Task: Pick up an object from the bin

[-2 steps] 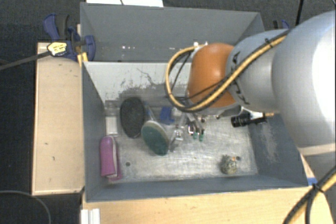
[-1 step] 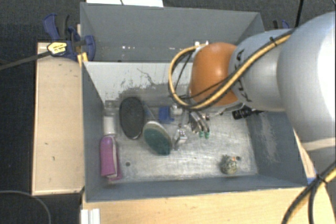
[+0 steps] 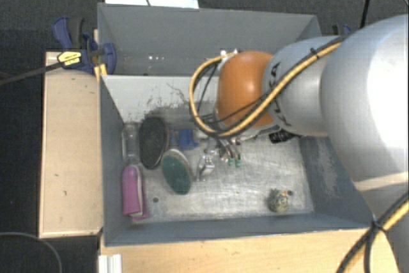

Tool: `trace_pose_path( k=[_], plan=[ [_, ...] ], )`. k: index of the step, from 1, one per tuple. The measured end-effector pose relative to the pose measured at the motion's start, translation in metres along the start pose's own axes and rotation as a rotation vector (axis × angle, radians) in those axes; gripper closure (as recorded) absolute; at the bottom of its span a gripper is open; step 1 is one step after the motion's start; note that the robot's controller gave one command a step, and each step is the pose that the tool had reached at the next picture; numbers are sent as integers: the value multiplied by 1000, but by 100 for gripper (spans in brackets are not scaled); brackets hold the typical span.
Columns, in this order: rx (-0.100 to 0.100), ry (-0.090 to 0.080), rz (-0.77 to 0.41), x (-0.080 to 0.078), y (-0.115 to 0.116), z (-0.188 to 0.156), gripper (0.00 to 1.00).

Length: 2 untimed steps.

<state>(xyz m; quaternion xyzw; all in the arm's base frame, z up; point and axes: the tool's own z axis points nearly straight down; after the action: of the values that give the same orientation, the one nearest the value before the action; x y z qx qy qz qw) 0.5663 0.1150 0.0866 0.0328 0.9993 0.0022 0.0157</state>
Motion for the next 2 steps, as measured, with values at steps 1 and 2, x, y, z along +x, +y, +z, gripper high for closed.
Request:
trace_pose_path(
  k=[1,2],
  plan=[
    [1,19,38,-10,42,-69,0],
    [9,30,194,51,50,2,0]
  ],
)
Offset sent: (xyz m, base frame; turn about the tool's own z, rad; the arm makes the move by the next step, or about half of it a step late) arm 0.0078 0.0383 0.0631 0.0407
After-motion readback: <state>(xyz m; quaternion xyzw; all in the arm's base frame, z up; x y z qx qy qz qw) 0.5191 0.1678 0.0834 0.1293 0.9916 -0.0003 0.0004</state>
